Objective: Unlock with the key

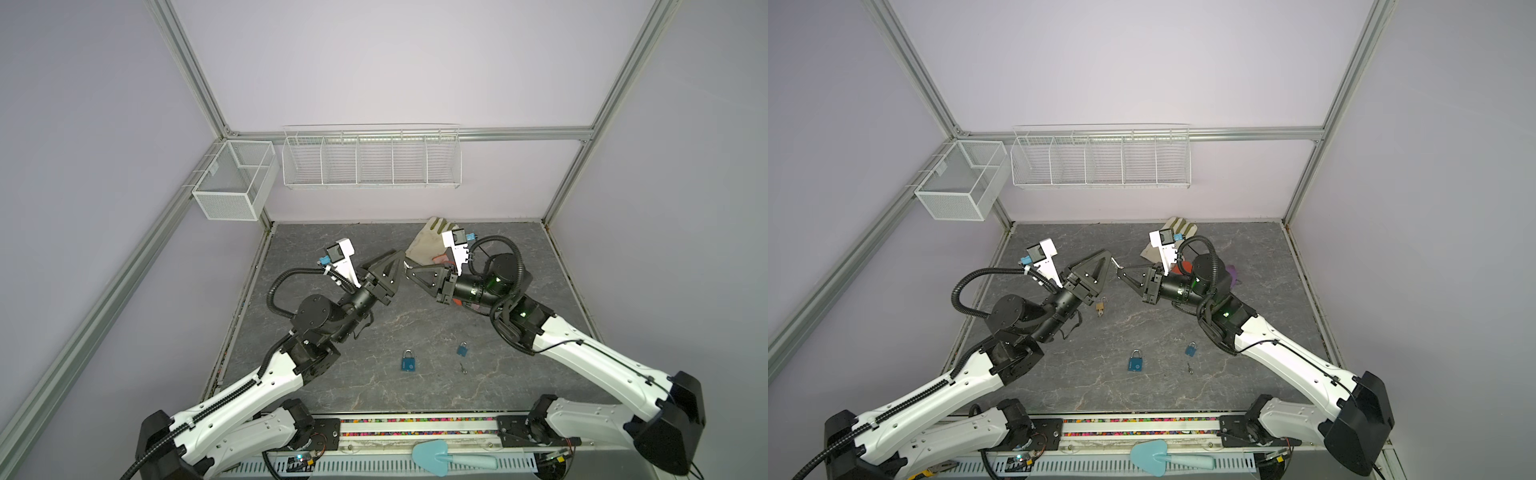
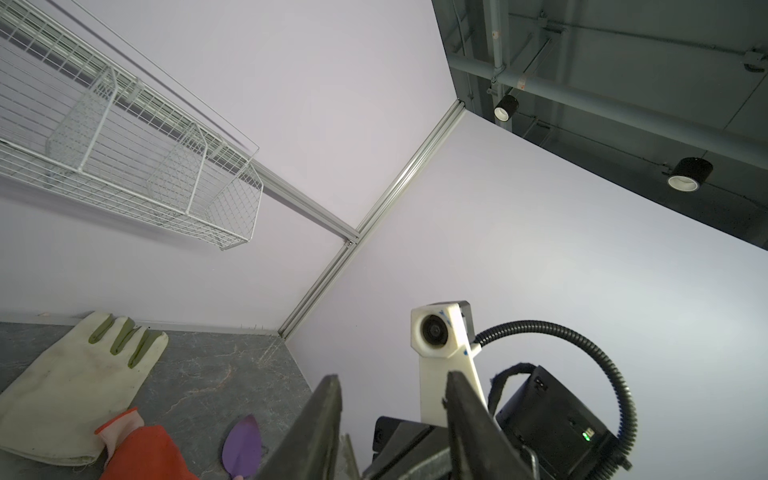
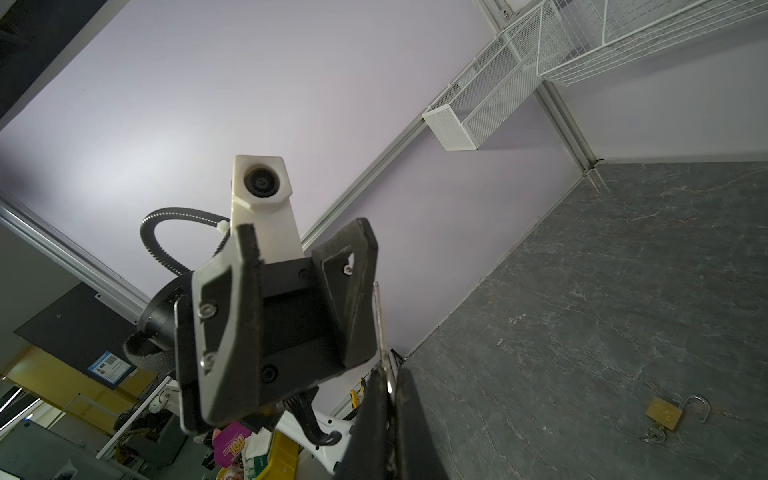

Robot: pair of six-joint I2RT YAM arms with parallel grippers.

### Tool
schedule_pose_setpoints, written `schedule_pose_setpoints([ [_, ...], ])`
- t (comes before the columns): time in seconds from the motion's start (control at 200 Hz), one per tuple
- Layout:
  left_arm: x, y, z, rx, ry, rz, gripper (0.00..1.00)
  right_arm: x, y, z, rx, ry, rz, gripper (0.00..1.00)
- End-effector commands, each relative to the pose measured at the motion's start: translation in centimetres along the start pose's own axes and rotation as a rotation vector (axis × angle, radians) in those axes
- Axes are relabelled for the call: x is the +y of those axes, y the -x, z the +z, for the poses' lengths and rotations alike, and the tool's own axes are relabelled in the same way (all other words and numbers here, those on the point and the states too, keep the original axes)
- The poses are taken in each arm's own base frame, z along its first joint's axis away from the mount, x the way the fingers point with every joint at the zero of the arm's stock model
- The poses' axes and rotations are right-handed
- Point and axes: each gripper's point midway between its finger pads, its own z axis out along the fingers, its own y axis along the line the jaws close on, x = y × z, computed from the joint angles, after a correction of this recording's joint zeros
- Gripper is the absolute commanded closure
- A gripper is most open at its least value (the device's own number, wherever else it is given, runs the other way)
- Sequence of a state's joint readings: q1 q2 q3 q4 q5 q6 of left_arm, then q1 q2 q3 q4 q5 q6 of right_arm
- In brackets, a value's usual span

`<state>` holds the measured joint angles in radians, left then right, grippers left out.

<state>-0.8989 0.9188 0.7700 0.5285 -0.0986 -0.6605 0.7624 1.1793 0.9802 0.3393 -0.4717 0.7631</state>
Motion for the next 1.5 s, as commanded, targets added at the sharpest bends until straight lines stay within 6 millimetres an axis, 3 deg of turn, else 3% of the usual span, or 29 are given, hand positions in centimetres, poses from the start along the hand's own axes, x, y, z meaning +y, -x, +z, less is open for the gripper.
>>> schedule_pose_setpoints([
  [0.0, 0.4, 1.3, -0.8, -0.010, 0.072, 0.043, 0.58, 0.0, 0.1, -1.1, 0.009, -0.048, -0.055, 0.94],
  [0.205, 2.0, 0.5, -2.2, 0.072, 0.186, 0.066, 0.57, -0.8, -1.0, -2.7, 0.055, -0.129, -0.101, 0.94],
  [0.365, 4.2, -2.0, -3.1, 0.231, 0.320, 0.039, 0.55, -3.0, -3.3, -4.2, 0.140, -0.255, -0.089, 0.94],
  [0.685, 8.5, -11.4, -7.1, 0.645, 0.572, -0.010, 0.49, -8.3, -10.0, -8.7, 0.307, -0.510, 0.039, 0.94],
  [0.73, 8.9, -12.8, -8.0, 0.696, 0.610, 0.003, 0.49, -9.6, -11.9, -9.5, 0.335, -0.550, 0.079, 0.94],
  [1.069, 11.6, -22.2, -14.0, 0.997, 0.858, 0.033, 0.47, -12.7, -18.8, -13.9, 0.421, -0.698, 0.227, 0.94],
  [1.209, 11.9, -25.6, -14.6, 1.107, 0.916, 0.036, 0.45, -13.9, -20.3, -15.5, 0.436, -0.763, 0.237, 0.94],
  [1.369, 13.4, -29.0, -15.5, 1.188, 1.012, 0.054, 0.44, -14.0, -20.3, -15.9, 0.429, -0.774, 0.228, 0.94],
  [1.494, 14.7, -30.3, -16.3, 1.211, 1.077, 0.071, 0.44, -14.3, -20.3, -16.0, 0.435, -0.790, 0.214, 0.94],
])
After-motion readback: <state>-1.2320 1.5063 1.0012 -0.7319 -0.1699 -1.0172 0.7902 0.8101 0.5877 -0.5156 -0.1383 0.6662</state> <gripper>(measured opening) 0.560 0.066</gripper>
